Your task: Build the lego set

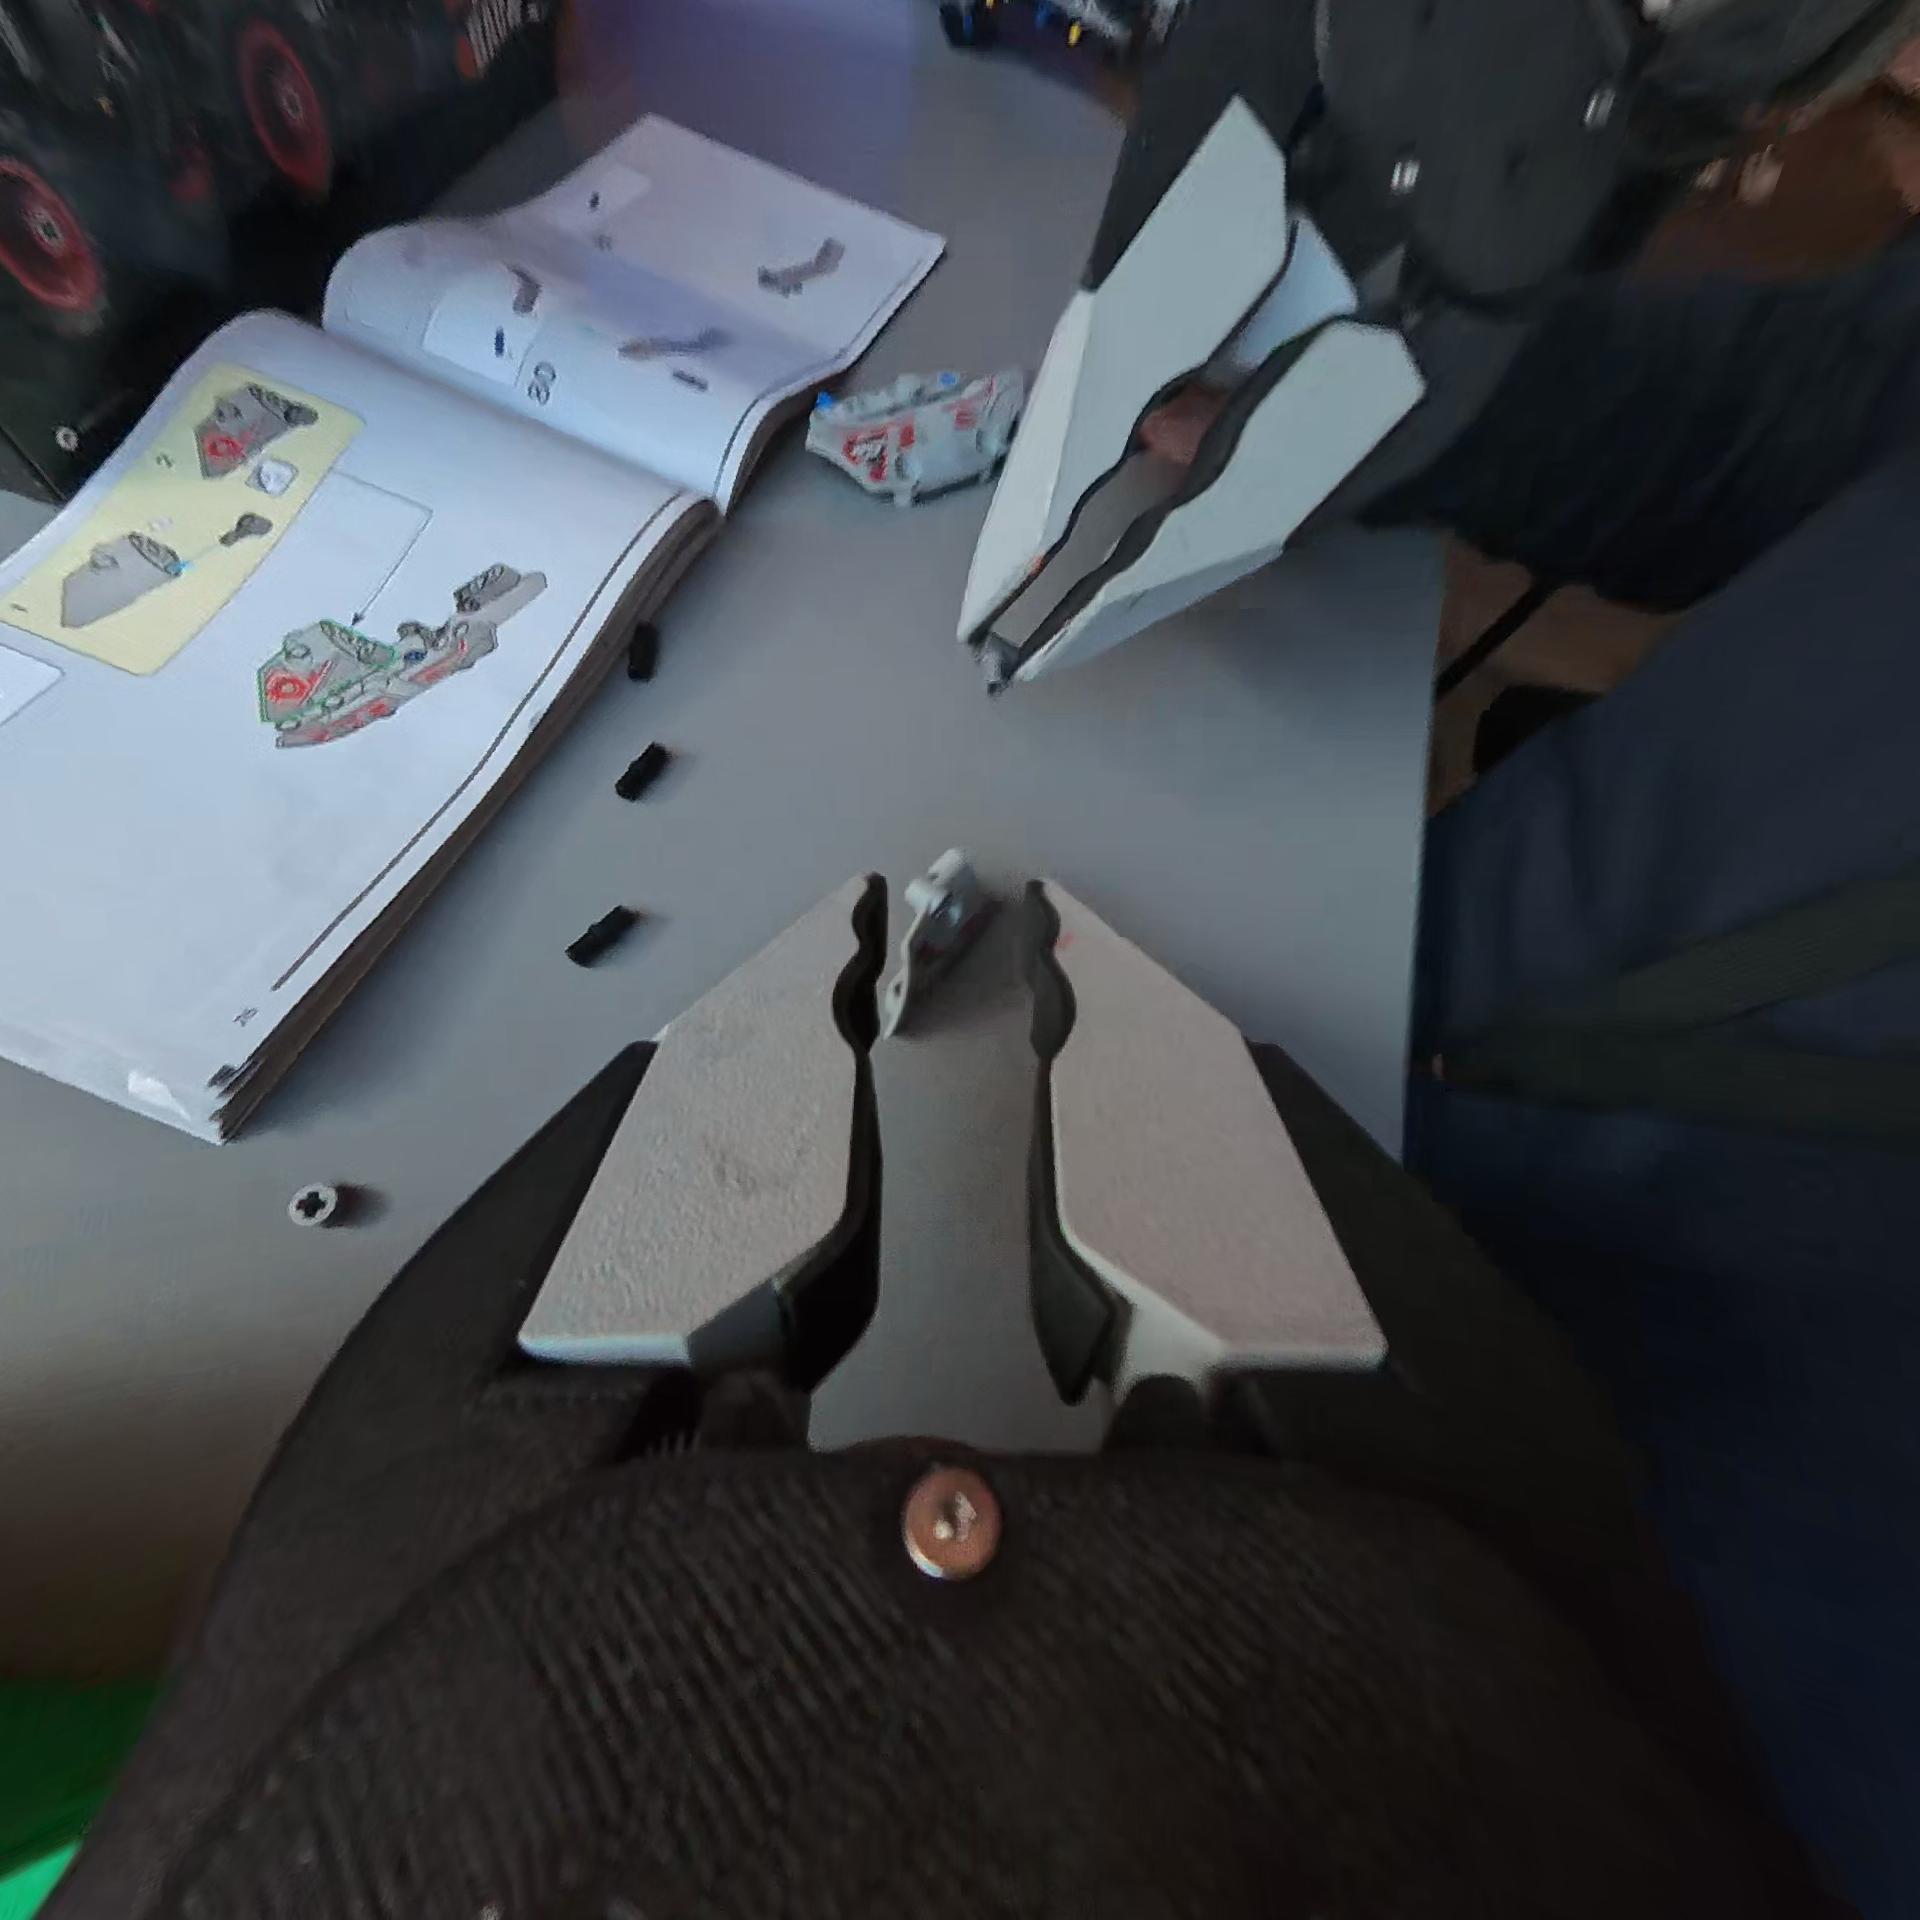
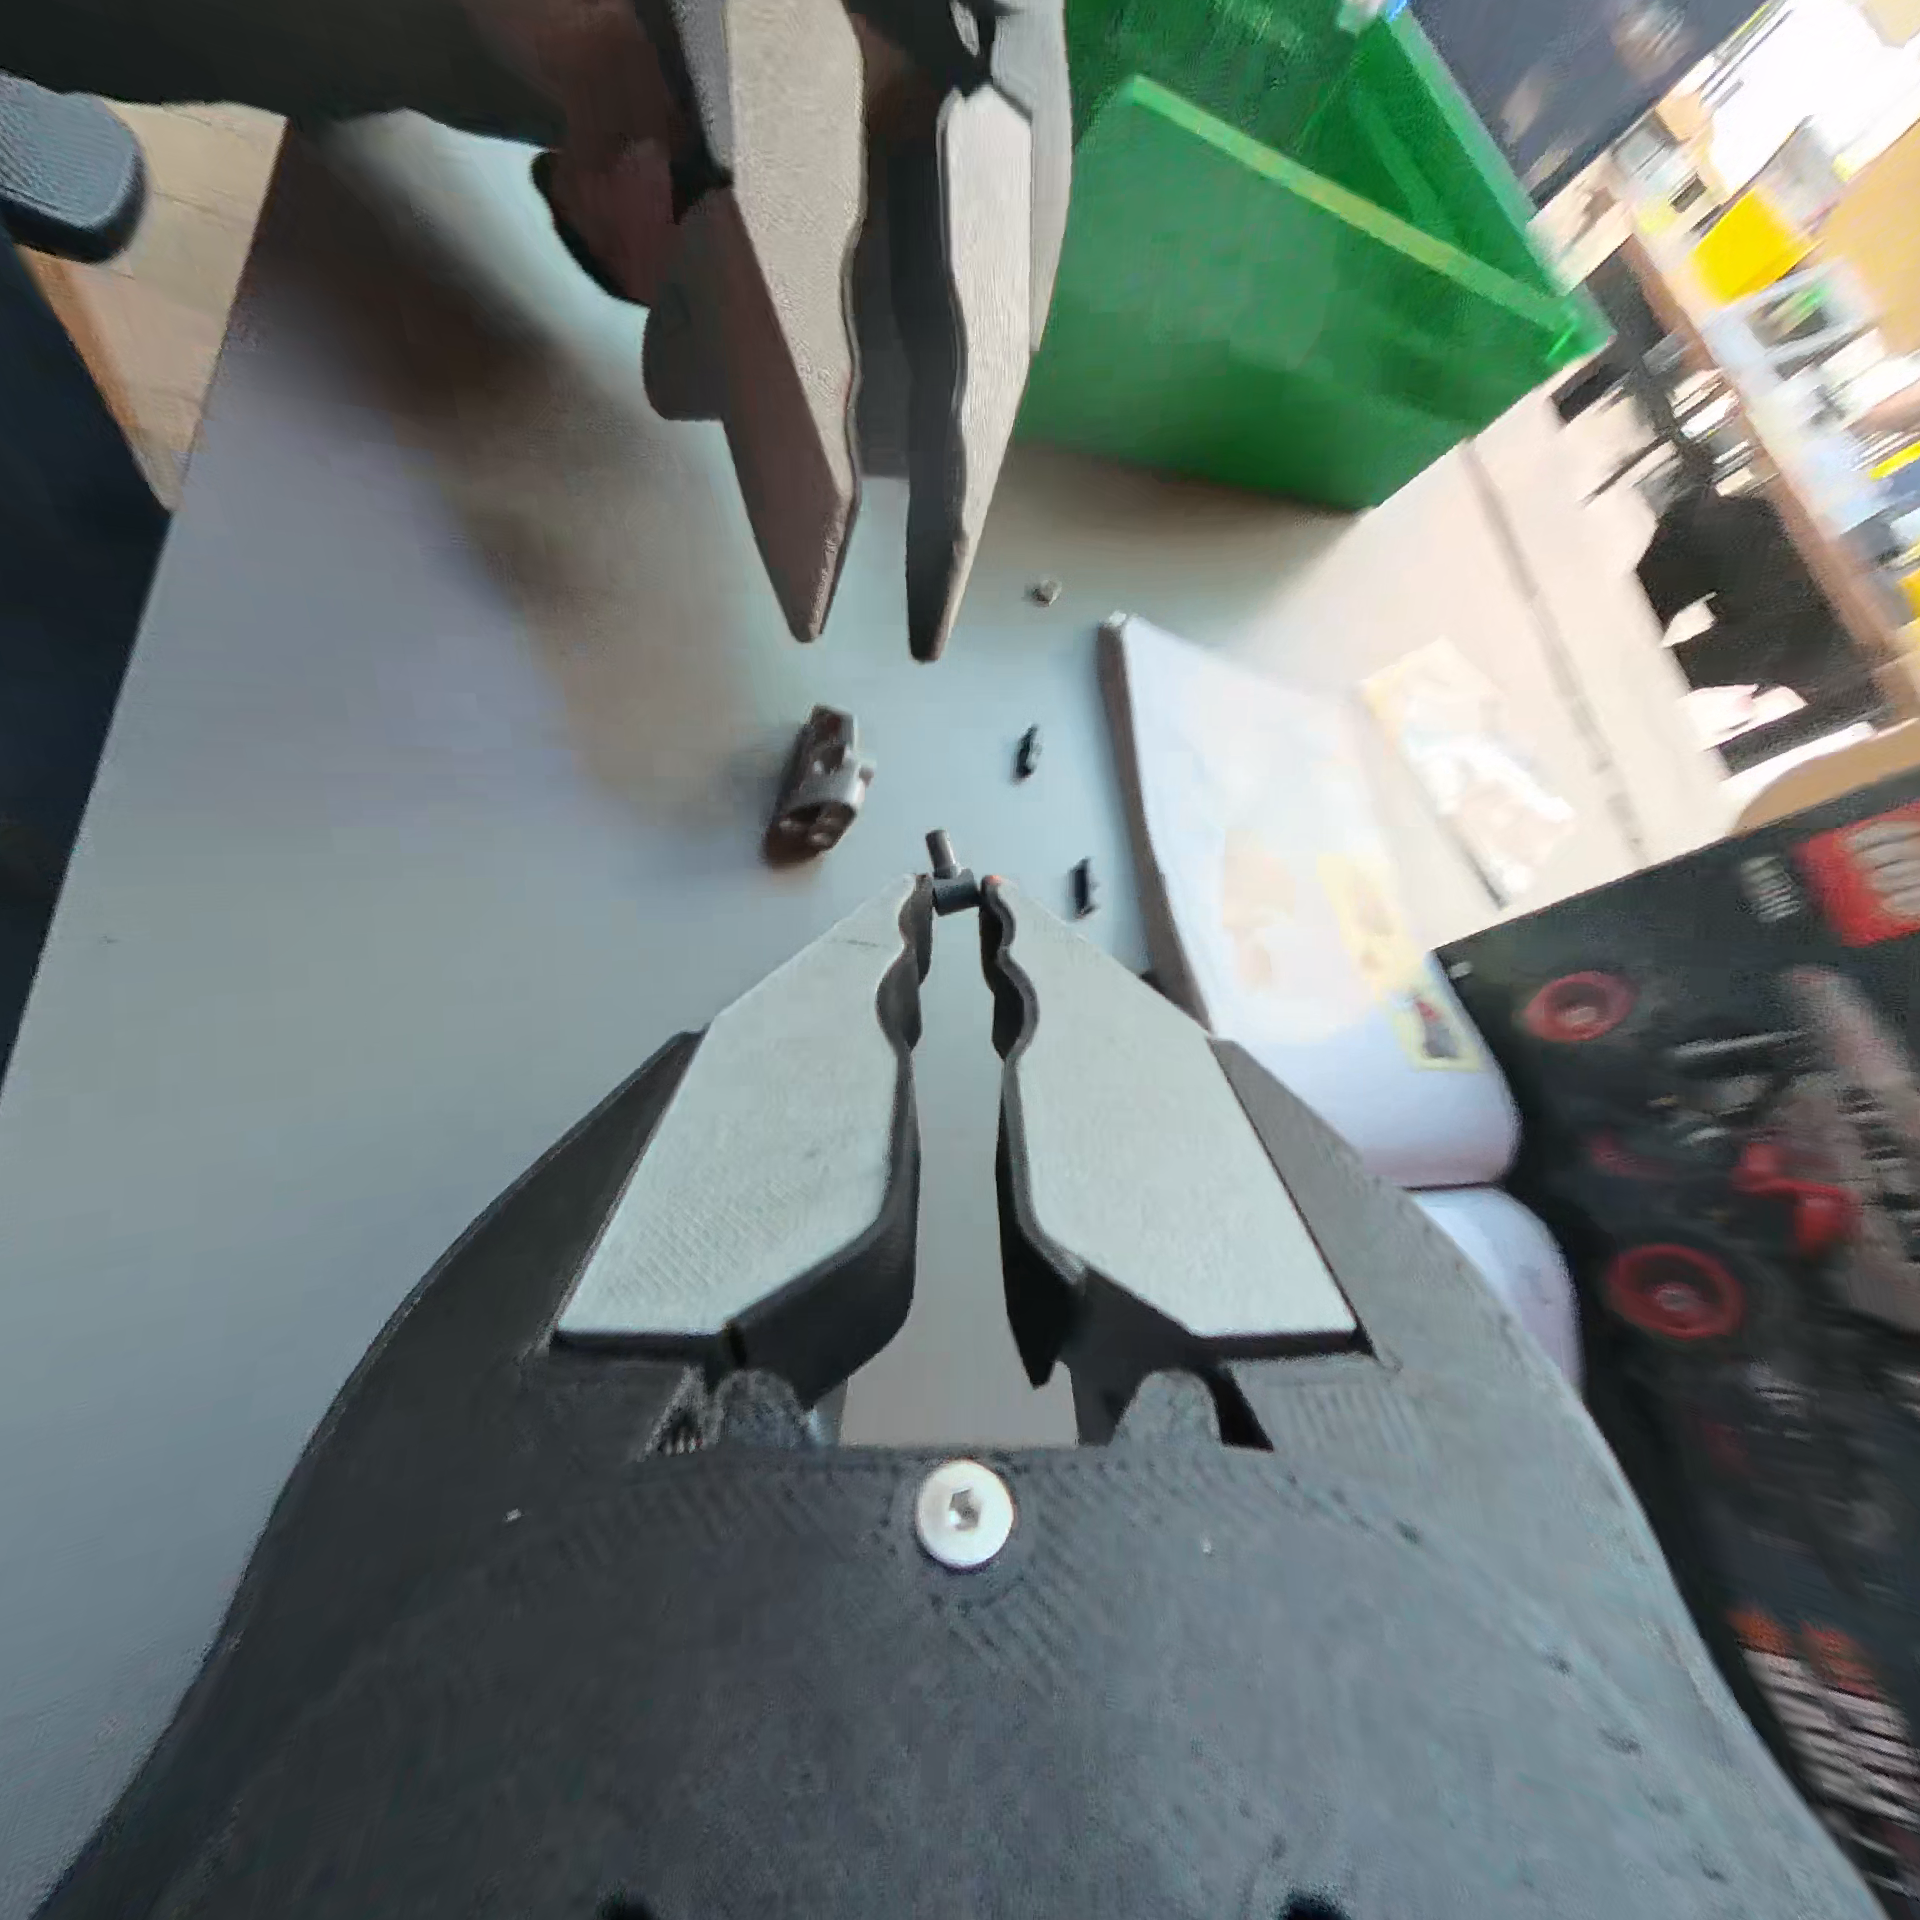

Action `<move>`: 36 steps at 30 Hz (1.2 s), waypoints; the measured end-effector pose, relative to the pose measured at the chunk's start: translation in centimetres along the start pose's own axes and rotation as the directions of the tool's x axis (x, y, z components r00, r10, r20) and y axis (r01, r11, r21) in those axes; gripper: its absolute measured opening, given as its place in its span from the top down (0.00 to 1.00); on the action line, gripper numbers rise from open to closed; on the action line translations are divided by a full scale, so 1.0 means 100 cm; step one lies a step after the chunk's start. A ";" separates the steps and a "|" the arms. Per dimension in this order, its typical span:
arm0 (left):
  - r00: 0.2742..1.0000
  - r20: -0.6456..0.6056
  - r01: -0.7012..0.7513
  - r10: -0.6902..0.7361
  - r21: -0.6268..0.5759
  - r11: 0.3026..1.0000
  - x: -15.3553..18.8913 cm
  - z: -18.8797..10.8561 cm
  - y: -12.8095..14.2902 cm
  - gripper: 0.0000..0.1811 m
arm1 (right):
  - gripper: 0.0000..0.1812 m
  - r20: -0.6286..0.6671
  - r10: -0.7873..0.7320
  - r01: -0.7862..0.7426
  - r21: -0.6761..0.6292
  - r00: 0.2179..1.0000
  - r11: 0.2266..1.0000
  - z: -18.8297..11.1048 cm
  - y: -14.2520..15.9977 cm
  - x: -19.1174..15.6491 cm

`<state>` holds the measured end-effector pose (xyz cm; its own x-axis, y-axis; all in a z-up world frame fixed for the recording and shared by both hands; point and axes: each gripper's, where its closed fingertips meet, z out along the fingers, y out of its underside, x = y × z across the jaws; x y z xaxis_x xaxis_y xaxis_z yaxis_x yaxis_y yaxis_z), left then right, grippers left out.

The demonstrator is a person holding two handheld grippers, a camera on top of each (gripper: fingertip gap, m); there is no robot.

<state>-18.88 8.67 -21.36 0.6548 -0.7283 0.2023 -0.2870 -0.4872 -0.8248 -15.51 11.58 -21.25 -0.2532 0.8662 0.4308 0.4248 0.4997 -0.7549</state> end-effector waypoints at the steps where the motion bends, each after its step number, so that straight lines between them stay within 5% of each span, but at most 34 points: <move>1: 0.999 -0.029 0.021 -0.021 0.024 0.999 0.006 -0.001 -0.007 0.87 | 0.97 -0.043 -0.049 0.050 0.016 0.998 0.999 -0.002 -0.006 0.001; 9: 0.935 -0.294 0.226 -0.197 0.065 0.972 0.030 0.012 -0.033 0.89 | 0.97 -0.230 -0.303 0.310 -0.008 0.925 0.951 -0.007 -0.030 -0.005; 16: 0.927 -0.309 0.241 -0.213 0.057 0.969 0.030 0.017 -0.034 0.99 | 0.97 -0.283 -0.371 0.377 -0.034 0.885 0.926 -0.008 -0.035 -0.004; 29: 0.910 -0.346 0.272 -0.227 0.087 0.958 0.028 0.015 -0.038 0.99 | 0.97 -0.332 -0.466 0.465 -0.087 0.820 0.881 -0.008 -0.036 -0.005; 33: 0.936 -0.308 0.207 -0.167 0.102 0.973 0.028 0.016 -0.036 0.99 | 0.97 -0.310 -0.419 0.425 -0.051 0.853 0.904 -0.007 -0.036 -0.006; 36: 0.962 -0.258 0.123 -0.086 0.129 0.984 0.027 0.014 -0.035 0.99 | 0.94 -0.202 -0.235 0.254 0.075 0.951 0.964 -0.007 -0.037 -0.008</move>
<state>-15.13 9.10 -18.62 0.4744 -0.7832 0.4020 -0.1119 -0.5066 -0.8549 -16.23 9.01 -18.46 -0.1649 0.7080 0.6867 0.2799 0.7012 -0.6557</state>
